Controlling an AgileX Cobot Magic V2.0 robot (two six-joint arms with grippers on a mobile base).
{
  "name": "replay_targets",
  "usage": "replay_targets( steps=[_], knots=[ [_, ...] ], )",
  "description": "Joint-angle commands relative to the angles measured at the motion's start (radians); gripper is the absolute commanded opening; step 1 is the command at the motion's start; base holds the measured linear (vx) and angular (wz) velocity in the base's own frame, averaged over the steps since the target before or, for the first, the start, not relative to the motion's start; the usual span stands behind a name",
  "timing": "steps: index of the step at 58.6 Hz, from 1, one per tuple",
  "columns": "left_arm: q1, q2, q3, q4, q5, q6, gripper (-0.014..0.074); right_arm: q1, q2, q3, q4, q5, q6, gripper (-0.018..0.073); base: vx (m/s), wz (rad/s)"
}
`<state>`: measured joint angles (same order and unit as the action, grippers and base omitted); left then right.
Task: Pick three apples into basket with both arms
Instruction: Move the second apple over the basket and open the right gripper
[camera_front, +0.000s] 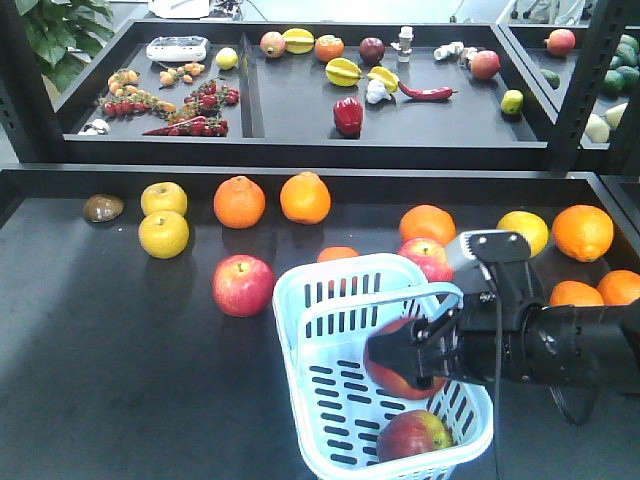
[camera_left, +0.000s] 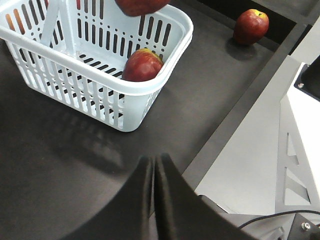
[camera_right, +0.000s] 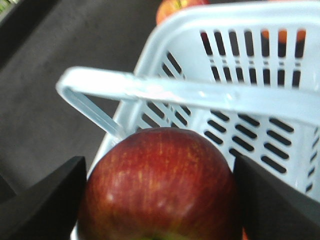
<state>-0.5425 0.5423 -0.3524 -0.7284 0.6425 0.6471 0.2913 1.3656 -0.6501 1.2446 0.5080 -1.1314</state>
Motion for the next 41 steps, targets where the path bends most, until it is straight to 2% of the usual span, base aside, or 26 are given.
replay_targets(
  steps=[1,14,21,27,31,38,41],
  knots=[
    [-0.002,0.000,-0.024,-0.042,-0.046,-0.011,-0.0006,-0.003,-0.010,-0.034,-0.014,-0.012,0.023,0.0648,0.00,0.00],
    [-0.002,0.000,-0.024,-0.042,-0.046,-0.011,-0.0006,-0.004,-0.013,-0.034,-0.039,-0.021,0.029,0.0639,0.00,0.00],
    [-0.002,0.000,-0.024,-0.042,-0.046,-0.011,-0.0006,-0.004,-0.031,-0.034,-0.040,0.022,0.028,0.0566,0.00,0.00],
    [-0.002,0.000,-0.024,-0.042,-0.046,-0.011,-0.0006,-0.004,-0.076,-0.034,-0.077,0.081,0.052,0.0426,0.00,0.00],
    [-0.002,0.000,-0.024,-0.042,-0.046,-0.011,-0.0006,-0.004,-0.117,-0.034,-0.150,0.113,0.127,0.0285,0.00,0.00],
    [-0.002,0.000,-0.024,-0.042,-0.046,-0.011,-0.0006,-0.004,-0.203,-0.034,-0.394,0.145,0.350,-0.0015,0.00,0.00],
    [-0.002,0.000,-0.024,-0.042,-0.046,-0.011,-0.0006,-0.004,-0.242,-0.034,-0.517,0.151,0.475,-0.0015,0.00,0.00]
  ],
)
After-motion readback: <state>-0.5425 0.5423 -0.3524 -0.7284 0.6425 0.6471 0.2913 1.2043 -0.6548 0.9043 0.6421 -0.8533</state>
